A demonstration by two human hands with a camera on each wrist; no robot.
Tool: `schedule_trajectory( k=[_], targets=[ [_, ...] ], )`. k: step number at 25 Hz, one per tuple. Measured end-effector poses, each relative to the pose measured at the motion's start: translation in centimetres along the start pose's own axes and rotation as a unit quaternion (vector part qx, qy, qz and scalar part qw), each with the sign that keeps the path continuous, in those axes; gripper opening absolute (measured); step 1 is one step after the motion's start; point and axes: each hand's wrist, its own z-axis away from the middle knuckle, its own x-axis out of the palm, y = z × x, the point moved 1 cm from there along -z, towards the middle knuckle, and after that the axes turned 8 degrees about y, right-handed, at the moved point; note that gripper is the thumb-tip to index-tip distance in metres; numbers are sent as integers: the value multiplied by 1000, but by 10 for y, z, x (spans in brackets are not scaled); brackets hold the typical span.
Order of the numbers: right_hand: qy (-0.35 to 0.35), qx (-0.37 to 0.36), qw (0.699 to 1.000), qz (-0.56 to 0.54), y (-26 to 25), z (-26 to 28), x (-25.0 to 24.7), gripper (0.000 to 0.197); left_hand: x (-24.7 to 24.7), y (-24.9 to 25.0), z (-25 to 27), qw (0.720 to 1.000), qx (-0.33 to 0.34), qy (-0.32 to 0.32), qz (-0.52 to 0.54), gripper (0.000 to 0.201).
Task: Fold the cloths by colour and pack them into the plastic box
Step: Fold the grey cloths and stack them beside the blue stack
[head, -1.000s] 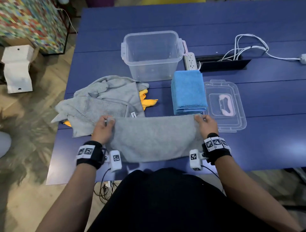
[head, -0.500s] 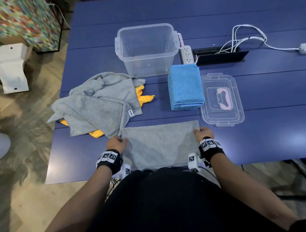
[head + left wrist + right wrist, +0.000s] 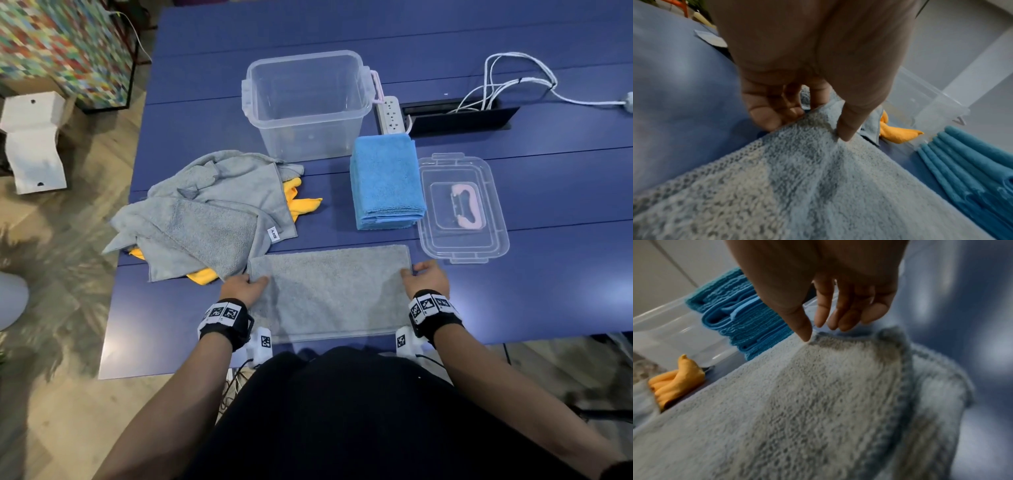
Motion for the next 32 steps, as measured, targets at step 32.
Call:
schedule_trajectory(
  k=[32],
  targets=[
    [-149,-303,921,195,-35,22,30,60,-10,17,-20,995,39,60,63,22]
  ],
)
